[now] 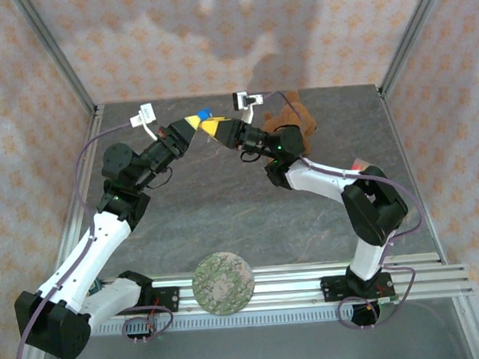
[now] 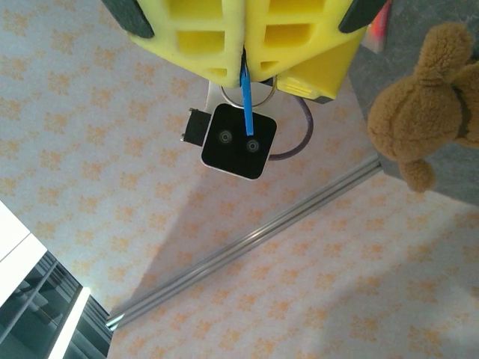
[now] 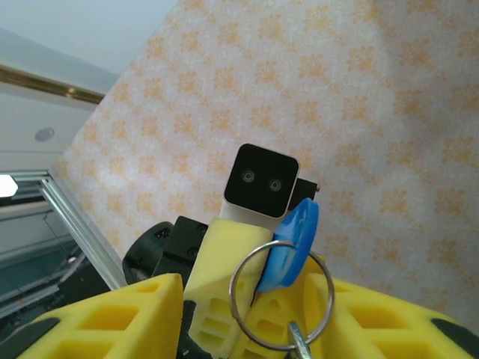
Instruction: Remove the keys from the keyring
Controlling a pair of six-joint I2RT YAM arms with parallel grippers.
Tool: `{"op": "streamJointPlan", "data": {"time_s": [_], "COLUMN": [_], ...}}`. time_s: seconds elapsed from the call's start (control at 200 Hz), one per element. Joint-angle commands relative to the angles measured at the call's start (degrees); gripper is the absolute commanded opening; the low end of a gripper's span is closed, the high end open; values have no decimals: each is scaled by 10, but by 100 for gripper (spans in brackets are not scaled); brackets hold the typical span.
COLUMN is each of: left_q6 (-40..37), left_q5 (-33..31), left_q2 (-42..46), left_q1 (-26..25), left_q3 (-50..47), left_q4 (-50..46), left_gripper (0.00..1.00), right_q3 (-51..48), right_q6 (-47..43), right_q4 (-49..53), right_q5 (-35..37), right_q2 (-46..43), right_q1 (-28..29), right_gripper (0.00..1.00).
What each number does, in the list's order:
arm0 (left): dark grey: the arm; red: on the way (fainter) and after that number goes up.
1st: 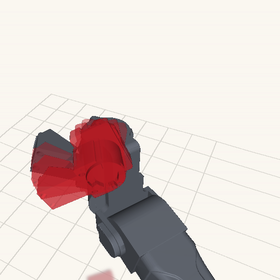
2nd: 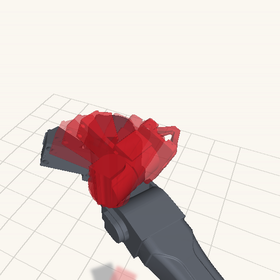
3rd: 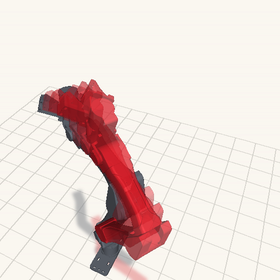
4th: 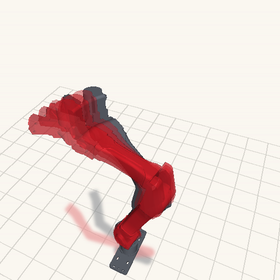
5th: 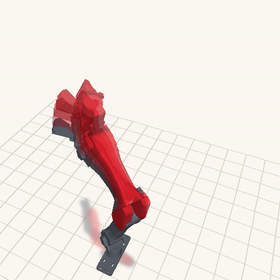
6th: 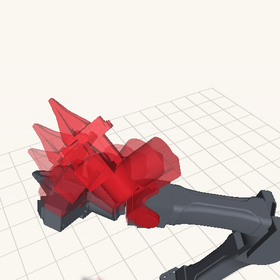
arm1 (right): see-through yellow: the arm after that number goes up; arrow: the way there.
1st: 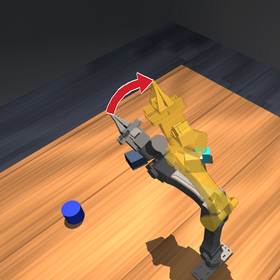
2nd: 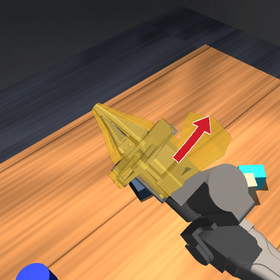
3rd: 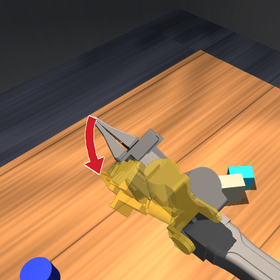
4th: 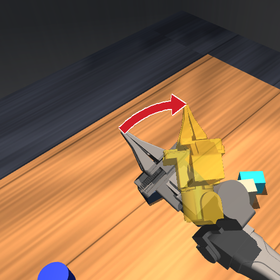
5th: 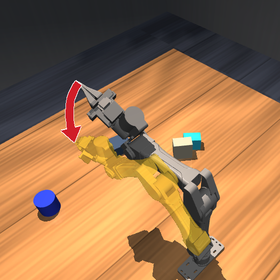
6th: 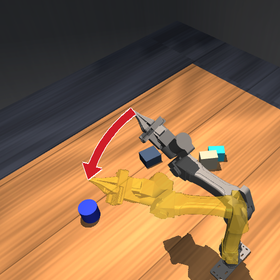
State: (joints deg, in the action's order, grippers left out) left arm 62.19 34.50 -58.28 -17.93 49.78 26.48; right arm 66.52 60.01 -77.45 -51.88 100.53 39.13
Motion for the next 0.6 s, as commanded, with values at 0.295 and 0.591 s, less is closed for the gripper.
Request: {"op": "streamJointPlan", "data": {"time_s": [0.295,0.591], "left_q6": [-45,-44], "left_q5": [-55,-55], "left_q2": [59,59], "left_q1": [7,6], "left_q3": [-8,-14], "left_q4": [-7,-3], "left_gripper": [0,0], "right_q3": [-5,0], "right_q6": [2,9], "right_q4": [-30,-30], "right_q5": [-10,-6], "right_q2": [-10,-13], "right_q1": [2,2], "right_gripper": [24,16]}}
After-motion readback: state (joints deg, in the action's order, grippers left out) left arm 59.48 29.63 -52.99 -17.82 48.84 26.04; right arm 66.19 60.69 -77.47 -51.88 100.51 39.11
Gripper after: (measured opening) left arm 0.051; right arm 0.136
